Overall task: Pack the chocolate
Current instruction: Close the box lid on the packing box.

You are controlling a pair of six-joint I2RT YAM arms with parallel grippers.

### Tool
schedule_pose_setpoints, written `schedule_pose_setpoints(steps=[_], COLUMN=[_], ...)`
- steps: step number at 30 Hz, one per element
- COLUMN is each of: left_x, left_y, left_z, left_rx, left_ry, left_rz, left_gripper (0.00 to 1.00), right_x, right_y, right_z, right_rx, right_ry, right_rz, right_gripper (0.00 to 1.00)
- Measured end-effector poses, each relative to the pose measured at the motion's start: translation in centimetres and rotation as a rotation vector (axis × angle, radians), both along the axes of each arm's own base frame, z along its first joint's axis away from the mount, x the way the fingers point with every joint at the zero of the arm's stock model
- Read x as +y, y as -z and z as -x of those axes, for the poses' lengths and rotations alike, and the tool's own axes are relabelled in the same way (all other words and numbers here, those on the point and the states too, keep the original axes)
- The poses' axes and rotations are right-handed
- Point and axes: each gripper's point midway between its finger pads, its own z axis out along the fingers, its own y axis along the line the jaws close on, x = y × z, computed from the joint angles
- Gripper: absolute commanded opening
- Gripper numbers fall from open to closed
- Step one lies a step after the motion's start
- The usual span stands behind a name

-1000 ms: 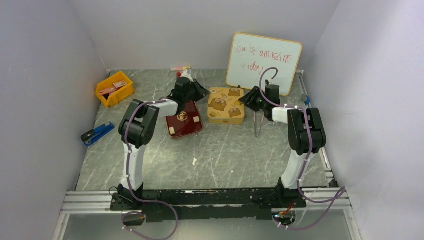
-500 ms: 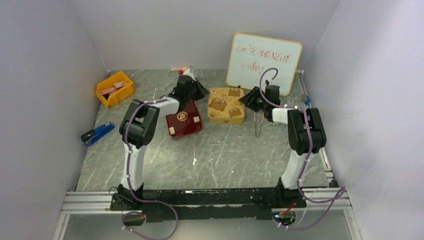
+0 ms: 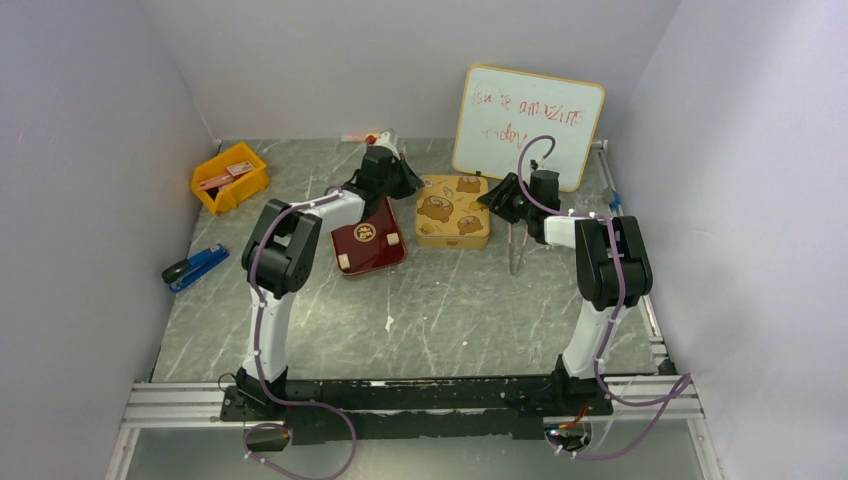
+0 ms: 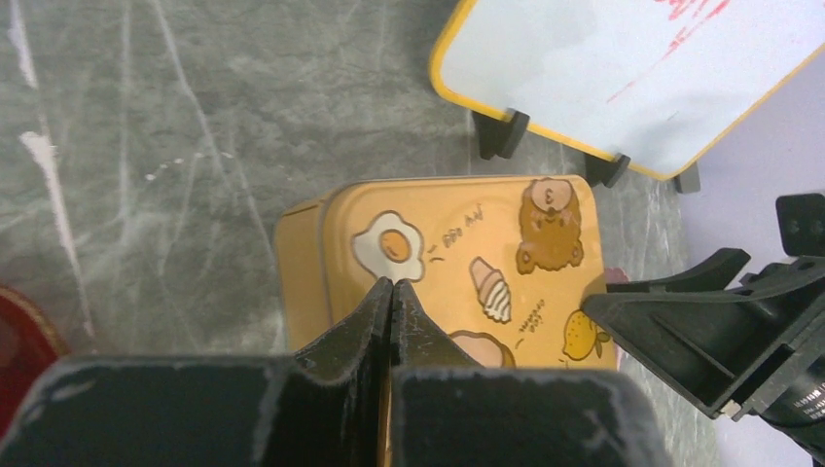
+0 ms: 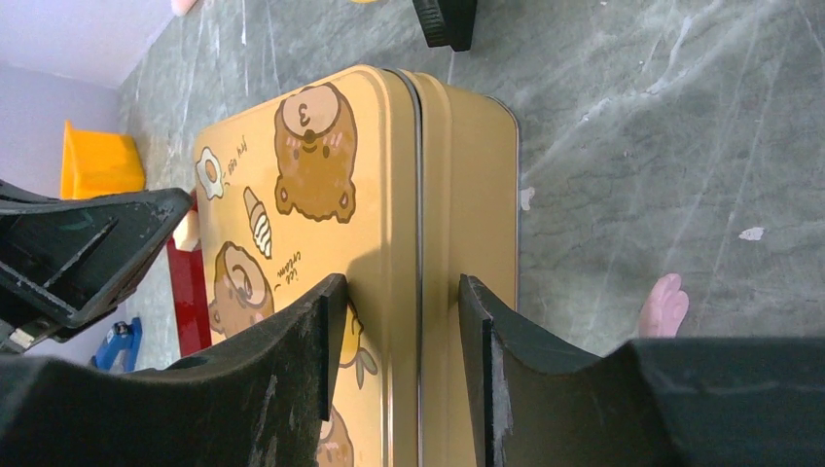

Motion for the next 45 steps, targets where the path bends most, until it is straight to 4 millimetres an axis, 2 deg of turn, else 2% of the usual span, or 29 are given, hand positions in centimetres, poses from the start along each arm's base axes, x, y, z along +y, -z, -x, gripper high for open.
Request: schedule_pose_setpoints(steps=[8,18,21,25,35,45], left_x=[-2.0,-3.2,-3.8,-4.5,-4.7,-4.3], left_y=[-0.5,-2.2,-1.5,0.6,0.8,0.9], left_z=[1.1,0.6,0.7,1.3,1.6,1.3], left_rx=[-0.009,-0.051,-0.040,-0.004,0.001,0.005], left_ry=[0.052,0.053,0.063,0.077,0.054,0.024], left_rz=[-0.035,-0.148,-0.193,-0.270,-0.390,-0.422], left_gripper=[0.05,0.05,0.05,0.05,0.05,0.05], right_x=[-0.1,-0.2,-0.2,-0.3,-0.4,-0.6], right_y=[0.0,-0.1,-0.2,-0.1,-0.1,-0.3], right_z=[0.0,0.0,0.0,0.0,0.0,0.1], right_rx=[-0.007,-0.011,-0.010,-0.008,-0.010,-0.012], right_ry=[-0.003,-0.004,-0.002,0.000,0.001,0.002], right_rz=[0.011,0.020,0.025,0.031,0.036,0.053], right_gripper=[0.49,0.49,0.49,0.49,0.49,0.51])
